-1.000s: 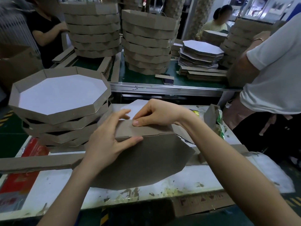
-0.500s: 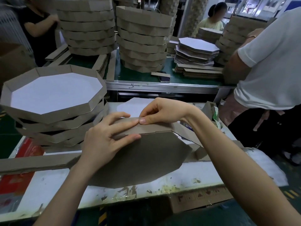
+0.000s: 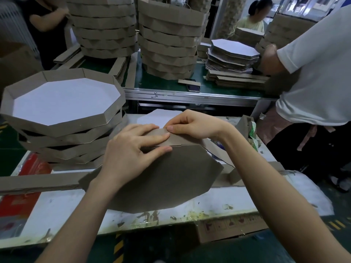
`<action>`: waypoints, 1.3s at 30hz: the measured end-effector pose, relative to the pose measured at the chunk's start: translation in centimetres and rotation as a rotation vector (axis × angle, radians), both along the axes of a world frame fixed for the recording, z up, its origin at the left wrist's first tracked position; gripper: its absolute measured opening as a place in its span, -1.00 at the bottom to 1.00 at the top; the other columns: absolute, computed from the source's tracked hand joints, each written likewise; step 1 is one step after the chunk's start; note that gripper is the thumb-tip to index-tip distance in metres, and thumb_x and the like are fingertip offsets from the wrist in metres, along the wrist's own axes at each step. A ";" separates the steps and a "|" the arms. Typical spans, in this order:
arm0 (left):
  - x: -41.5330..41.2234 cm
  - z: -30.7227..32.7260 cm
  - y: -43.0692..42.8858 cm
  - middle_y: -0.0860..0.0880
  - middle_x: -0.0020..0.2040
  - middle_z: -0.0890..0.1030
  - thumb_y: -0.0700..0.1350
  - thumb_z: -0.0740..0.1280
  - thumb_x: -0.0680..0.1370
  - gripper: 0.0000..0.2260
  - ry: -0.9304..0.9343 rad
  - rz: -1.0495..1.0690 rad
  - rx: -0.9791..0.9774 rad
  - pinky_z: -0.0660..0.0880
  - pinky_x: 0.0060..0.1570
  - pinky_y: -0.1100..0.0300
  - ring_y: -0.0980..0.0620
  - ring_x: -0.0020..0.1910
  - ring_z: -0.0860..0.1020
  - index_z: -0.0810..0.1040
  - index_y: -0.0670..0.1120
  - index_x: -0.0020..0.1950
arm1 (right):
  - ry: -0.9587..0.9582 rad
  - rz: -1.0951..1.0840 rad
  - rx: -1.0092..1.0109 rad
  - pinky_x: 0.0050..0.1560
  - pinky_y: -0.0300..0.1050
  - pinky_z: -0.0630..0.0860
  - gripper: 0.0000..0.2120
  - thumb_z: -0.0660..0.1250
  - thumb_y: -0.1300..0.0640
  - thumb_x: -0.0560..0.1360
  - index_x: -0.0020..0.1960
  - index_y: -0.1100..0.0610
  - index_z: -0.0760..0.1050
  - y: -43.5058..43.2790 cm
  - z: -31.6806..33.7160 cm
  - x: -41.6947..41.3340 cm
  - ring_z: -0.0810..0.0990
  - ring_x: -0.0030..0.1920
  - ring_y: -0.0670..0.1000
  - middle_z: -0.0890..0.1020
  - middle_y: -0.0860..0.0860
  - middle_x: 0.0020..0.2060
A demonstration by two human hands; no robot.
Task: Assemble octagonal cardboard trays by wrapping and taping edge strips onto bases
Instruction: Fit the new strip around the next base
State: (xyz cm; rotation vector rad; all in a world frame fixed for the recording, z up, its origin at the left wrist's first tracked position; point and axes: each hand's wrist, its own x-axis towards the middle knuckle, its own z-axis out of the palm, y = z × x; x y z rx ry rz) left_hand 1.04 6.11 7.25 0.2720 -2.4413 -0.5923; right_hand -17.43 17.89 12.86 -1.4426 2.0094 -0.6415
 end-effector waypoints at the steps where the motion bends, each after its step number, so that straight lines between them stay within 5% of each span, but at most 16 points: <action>1: 0.0 -0.1 0.0 0.07 0.19 0.62 0.32 0.25 0.46 -0.63 0.010 -0.010 -0.002 0.53 0.00 0.04 0.03 0.16 0.53 0.62 0.21 0.15 | -0.006 -0.007 0.002 0.26 0.07 0.50 -0.80 0.25 0.07 0.66 0.10 0.00 0.65 0.0 0.0 0.0 0.63 0.01 -0.07 0.72 -0.03 -0.01; 14: -0.2 0.1 -0.1 0.13 0.17 0.62 0.32 0.20 0.45 -0.69 0.037 -0.052 0.046 0.52 -0.03 0.04 0.06 0.14 0.50 0.54 0.33 0.13 | -0.027 0.056 -0.002 0.04 -0.26 0.50 -0.76 0.22 0.14 0.67 0.20 0.15 0.63 -0.3 0.2 -0.4 0.62 -0.07 -0.15 0.71 -0.02 -0.03; 26: -0.2 0.1 -0.2 0.15 0.18 0.59 0.33 0.19 0.45 -0.69 0.018 -0.061 0.052 0.50 -0.01 0.07 0.10 0.15 0.48 0.56 0.33 0.12 | 0.000 0.047 -0.012 0.21 0.04 0.54 -0.76 0.26 0.09 0.65 0.20 0.11 0.65 -0.4 0.1 -0.5 0.66 0.03 0.00 0.72 0.02 0.01; 32: -0.3 0.2 -0.5 0.16 0.20 0.58 0.26 0.29 0.46 -0.77 -0.017 -0.112 0.059 0.50 0.01 0.01 0.11 0.17 0.48 0.59 0.35 0.10 | 0.029 0.072 -0.008 0.16 -0.06 0.53 -0.78 0.28 0.06 0.64 0.15 0.06 0.68 -0.4 -0.1 -0.7 0.66 -0.03 -0.08 0.73 -0.07 -0.06; 35: -0.8 0.6 -0.6 0.14 0.22 0.58 0.26 0.30 0.49 -0.78 -0.028 -0.136 0.079 0.49 0.06 -0.03 0.09 0.17 0.47 0.59 0.33 0.11 | -0.043 -0.023 -0.084 0.00 -0.06 0.56 -0.76 0.28 0.01 0.64 0.07 0.08 0.69 -0.7 -0.8 -1.6 0.63 -0.12 -0.05 0.71 0.05 -0.13; 39: -1.1 1.0 -0.9 0.12 0.23 0.57 0.26 0.31 0.47 -0.77 -0.040 -0.153 0.134 0.48 0.09 -0.08 0.06 0.18 0.47 0.59 0.31 0.10 | -0.209 -0.477 -0.341 -0.27 -0.29 0.50 -0.78 0.25 0.04 0.64 0.03 0.07 0.67 -1.6 -1.9 -5.3 0.54 -0.29 -0.16 0.63 -0.08 -0.28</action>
